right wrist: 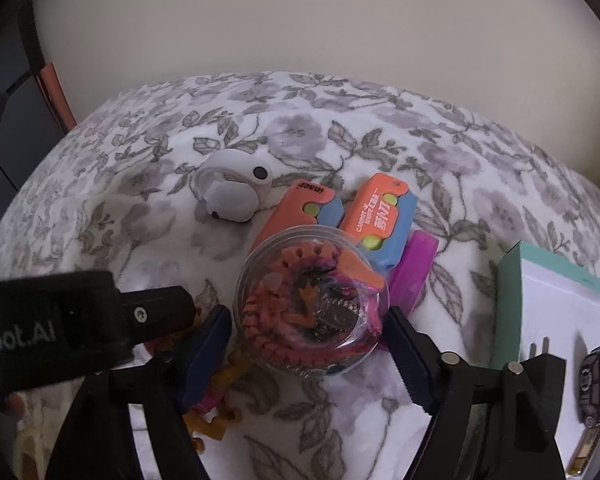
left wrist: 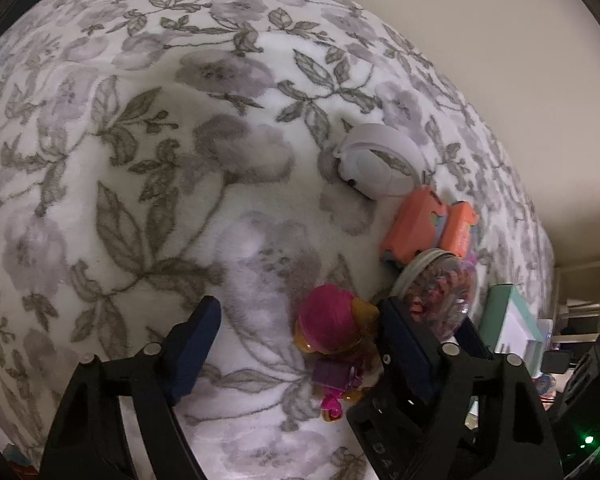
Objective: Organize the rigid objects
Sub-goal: 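Reach the left tool toward the pink figurine while the right tool approaches the clear jar, then grasp the pink figurine with the left tool while the right tool grasps the clear jar, then carry the figurine and jar over the white tray with both tools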
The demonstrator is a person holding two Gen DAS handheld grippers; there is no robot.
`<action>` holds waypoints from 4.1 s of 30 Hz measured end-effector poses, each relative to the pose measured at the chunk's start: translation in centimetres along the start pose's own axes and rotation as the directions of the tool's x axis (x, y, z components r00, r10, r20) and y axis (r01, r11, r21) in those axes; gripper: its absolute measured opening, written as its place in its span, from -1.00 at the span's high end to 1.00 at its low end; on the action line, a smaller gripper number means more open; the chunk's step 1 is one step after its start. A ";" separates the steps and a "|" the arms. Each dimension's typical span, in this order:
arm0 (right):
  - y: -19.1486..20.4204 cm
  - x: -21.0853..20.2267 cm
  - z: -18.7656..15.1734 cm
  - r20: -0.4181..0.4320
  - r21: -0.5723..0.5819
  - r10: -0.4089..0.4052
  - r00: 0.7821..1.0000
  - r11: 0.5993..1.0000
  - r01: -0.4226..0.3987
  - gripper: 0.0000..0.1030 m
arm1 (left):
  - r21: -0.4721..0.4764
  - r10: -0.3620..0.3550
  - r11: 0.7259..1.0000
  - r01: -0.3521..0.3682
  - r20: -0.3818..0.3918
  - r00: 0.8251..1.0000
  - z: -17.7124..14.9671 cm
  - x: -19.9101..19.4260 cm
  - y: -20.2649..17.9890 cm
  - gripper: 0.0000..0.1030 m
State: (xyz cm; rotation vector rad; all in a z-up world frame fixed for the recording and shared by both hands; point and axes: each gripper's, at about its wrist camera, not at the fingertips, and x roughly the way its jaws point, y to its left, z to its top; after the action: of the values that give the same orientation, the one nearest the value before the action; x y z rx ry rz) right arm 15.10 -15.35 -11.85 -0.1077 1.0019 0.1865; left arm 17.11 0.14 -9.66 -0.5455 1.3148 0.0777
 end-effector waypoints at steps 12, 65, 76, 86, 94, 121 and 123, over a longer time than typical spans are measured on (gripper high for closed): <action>-0.8 -0.3 0.0 0.003 0.042 0.028 1.000 0.999 -0.028 -0.44 | 0.011 -0.004 1.000 0.004 -0.023 1.000 0.1 0.4 -0.4 -0.57; -8.4 -10.0 1.7 0.067 0.283 -0.015 0.998 0.959 -0.005 -0.43 | 0.084 -0.198 0.979 0.185 0.202 0.959 0.9 -11.2 -3.5 0.17; -13.1 -16.1 1.9 0.175 0.364 -0.077 0.982 0.931 0.008 -0.43 | 0.153 -0.229 0.969 0.193 0.271 0.935 -0.2 -14.3 -6.0 0.17; -18.4 -19.5 0.3 0.194 0.450 -0.165 0.967 0.891 0.062 -0.43 | 0.254 -0.246 0.950 0.184 0.240 0.939 -2.7 -13.1 -11.2 0.17; -22.3 -20.3 -1.6 0.174 0.532 -0.199 0.965 0.843 0.078 -0.43 | 0.348 -0.241 0.923 0.163 0.194 0.951 -5.3 -11.3 -15.3 0.17; -27.1 -10.2 -7.2 -0.189 0.560 -0.149 0.971 0.796 0.231 -0.43 | 0.591 -0.182 0.795 0.134 0.022 0.983 -13.1 -0.2 -22.5 0.16; -27.1 -10.0 -7.2 -0.200 0.557 -0.145 0.969 0.797 0.234 -0.43 | 0.593 -0.185 0.794 0.130 0.033 0.982 -13.1 0.0 -22.6 0.16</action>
State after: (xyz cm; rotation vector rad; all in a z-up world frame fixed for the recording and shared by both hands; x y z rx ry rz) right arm 9.47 -44.16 -7.17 0.3419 1.1503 -0.3240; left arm 13.44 -25.14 -3.99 -0.1086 1.1213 -0.4355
